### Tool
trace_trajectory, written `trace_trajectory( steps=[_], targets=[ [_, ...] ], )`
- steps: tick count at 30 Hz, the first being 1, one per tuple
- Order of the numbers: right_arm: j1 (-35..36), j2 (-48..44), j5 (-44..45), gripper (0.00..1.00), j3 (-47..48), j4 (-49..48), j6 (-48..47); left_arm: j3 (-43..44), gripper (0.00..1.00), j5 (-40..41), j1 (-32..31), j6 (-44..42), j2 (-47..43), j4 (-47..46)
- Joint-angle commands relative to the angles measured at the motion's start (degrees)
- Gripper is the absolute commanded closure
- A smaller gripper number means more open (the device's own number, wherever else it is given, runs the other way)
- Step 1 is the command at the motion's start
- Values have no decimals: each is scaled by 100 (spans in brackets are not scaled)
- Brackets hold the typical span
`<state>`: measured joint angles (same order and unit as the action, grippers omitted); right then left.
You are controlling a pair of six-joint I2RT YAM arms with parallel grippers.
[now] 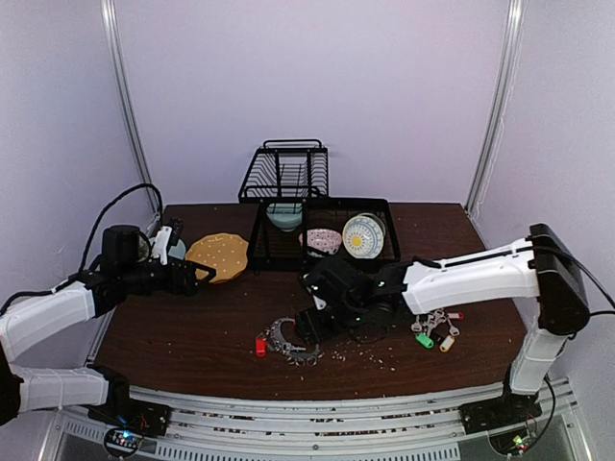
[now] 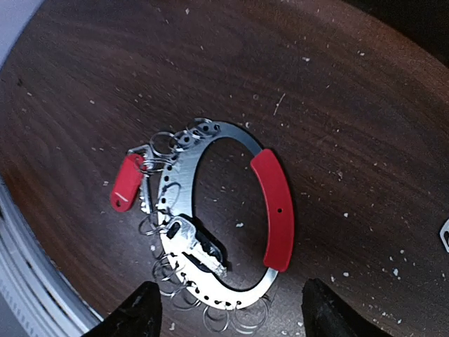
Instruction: Put the keys on the keyring
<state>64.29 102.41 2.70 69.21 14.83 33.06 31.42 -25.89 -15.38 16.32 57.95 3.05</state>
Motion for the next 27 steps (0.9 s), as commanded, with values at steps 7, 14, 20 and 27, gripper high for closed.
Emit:
trace_trajectory(
  steps=[7,14,20,27],
  targets=[
    [-8,1990,661,41,2029,2753,-281,217,2,-101,-8,-13,-59,29],
    [-173,1978,805,47,1591,2905,-191,216,2,-94,-6,-14,-147,20],
    [-513,1234,1063,47,605,2871,-262,225,2,-39,-2,-32,-142,18],
    [-1217,799,1563,48,353,2981,-886,215,2,68,4,-58,-85,29]
  ],
)
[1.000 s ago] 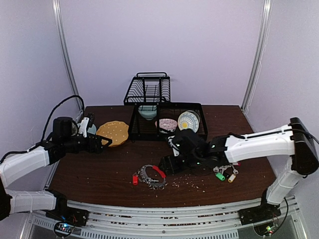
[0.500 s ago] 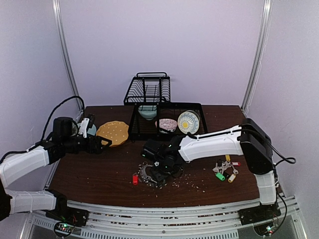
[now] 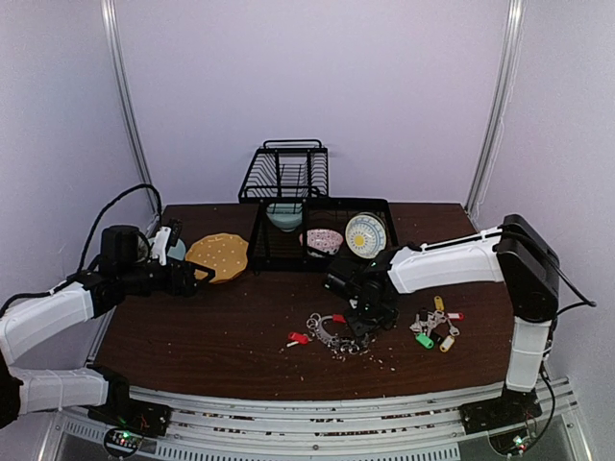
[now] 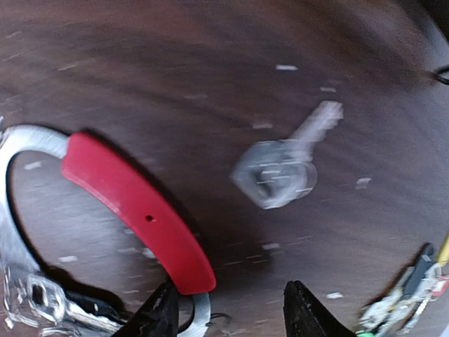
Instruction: Put the keys on the keyring
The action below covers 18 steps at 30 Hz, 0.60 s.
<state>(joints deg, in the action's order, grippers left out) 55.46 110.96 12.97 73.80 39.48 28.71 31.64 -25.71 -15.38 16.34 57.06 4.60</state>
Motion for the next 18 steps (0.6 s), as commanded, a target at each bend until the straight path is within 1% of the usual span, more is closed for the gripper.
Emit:
trace_trajectory(
  steps=[1,4,7,10,13,15,18],
  targets=[
    [-321,-76,576,48,23,592,-581,200,2,49,0,-61,21,-126],
    [-110,-125,383,49,572,656,-876,209,2,70,0,-75,53,-107],
    [235,-214,-273,50,838,231,-1024,242,2,31,7,-82,33,-60],
    [458,-319,-690,50,724,-342,-854,188,2,69,6,-81,-58,-207],
    [481,-355,-1126,50,362,-967,-675,136,2,161,2,-100,-206,-351],
    [484,-264,-1241,50,283,-1144,-609,70,2,174,8,-121,-368,-501],
    [491,64,-1418,51,449,-1156,-723,-45,2,242,3,-122,-640,-693]
  ],
)
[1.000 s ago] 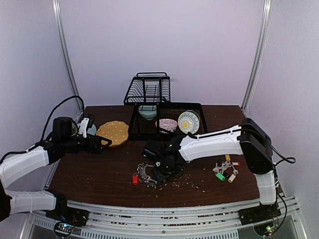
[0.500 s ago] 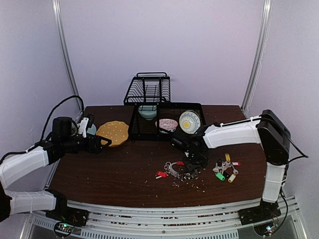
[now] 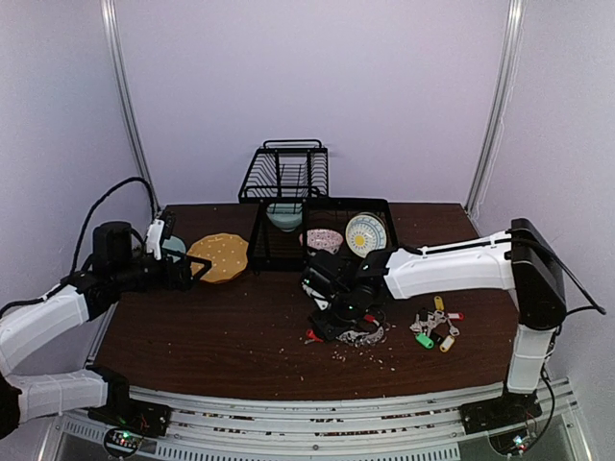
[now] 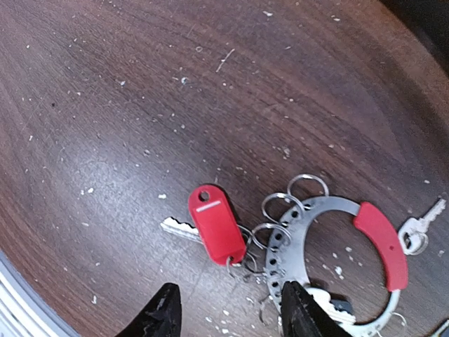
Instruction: Put the keys on the keyring
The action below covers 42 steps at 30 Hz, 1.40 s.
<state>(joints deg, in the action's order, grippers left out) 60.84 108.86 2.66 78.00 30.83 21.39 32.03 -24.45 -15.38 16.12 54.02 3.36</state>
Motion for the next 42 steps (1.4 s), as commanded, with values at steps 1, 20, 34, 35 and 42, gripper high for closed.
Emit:
trace_trajectory(
  steps=[1,20,34,35,42],
  targets=[
    [-43,401,-388,51,103,-250,-46,-114,2,156,5,-108,-387,-576],
    [755,205,-2360,59,-861,-20,-403,-64,2,230,15,-153,-306,-410],
    [-378,-1290,340,60,-1375,125,1172,-72,2,258,6,-149,-276,-408],
    [-436,-1315,433,60,-1436,93,1229,-71,2,256,14,-146,-270,-407],
    [-603,-1446,464,60,-1748,-60,1303,-48,2,211,13,-144,-196,-415]
  ],
)
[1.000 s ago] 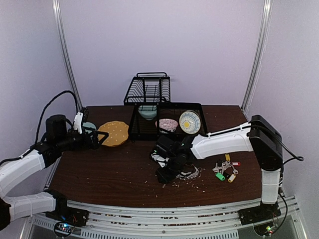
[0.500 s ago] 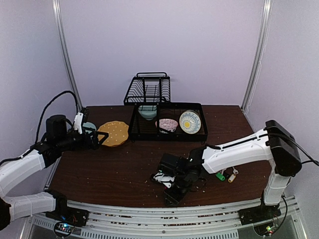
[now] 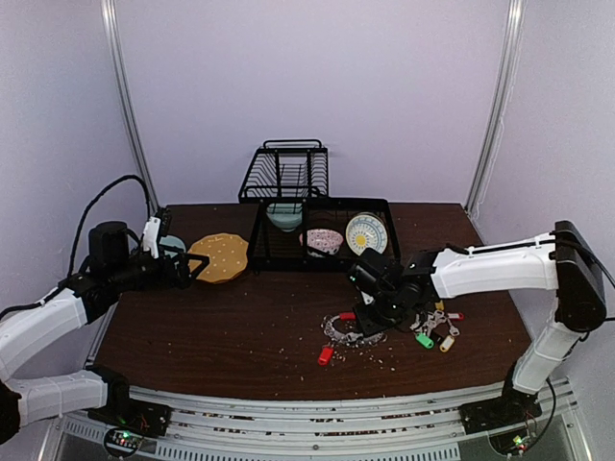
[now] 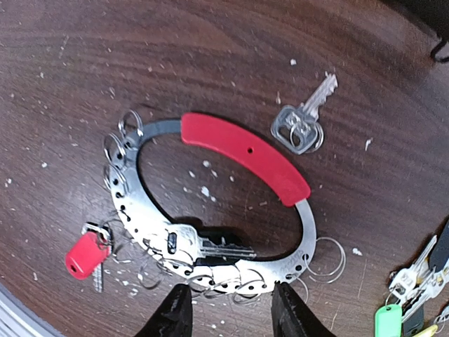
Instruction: Put the keys on the keyring
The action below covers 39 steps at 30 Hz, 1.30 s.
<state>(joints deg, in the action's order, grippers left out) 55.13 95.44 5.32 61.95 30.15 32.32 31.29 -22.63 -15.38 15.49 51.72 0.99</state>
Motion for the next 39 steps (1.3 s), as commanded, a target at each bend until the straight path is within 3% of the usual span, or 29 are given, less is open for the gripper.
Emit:
trace_trajectory(
  steps=[1,15,21,28,39],
  targets=[
    [-29,-87,93,60,-196,-37,224,19,2,24,10,-73,45,-181],
    [-78,-74,132,60,-766,-513,530,213,2,367,-6,-150,484,29],
    [-75,68,178,59,-1056,-560,572,455,2,1162,-615,-514,302,402],
    [-55,343,83,60,-1042,-789,554,731,2,1264,-944,-752,298,435],
    [623,739,0,76,-536,-572,357,601,2,1469,-1755,-258,248,224]
  ],
)
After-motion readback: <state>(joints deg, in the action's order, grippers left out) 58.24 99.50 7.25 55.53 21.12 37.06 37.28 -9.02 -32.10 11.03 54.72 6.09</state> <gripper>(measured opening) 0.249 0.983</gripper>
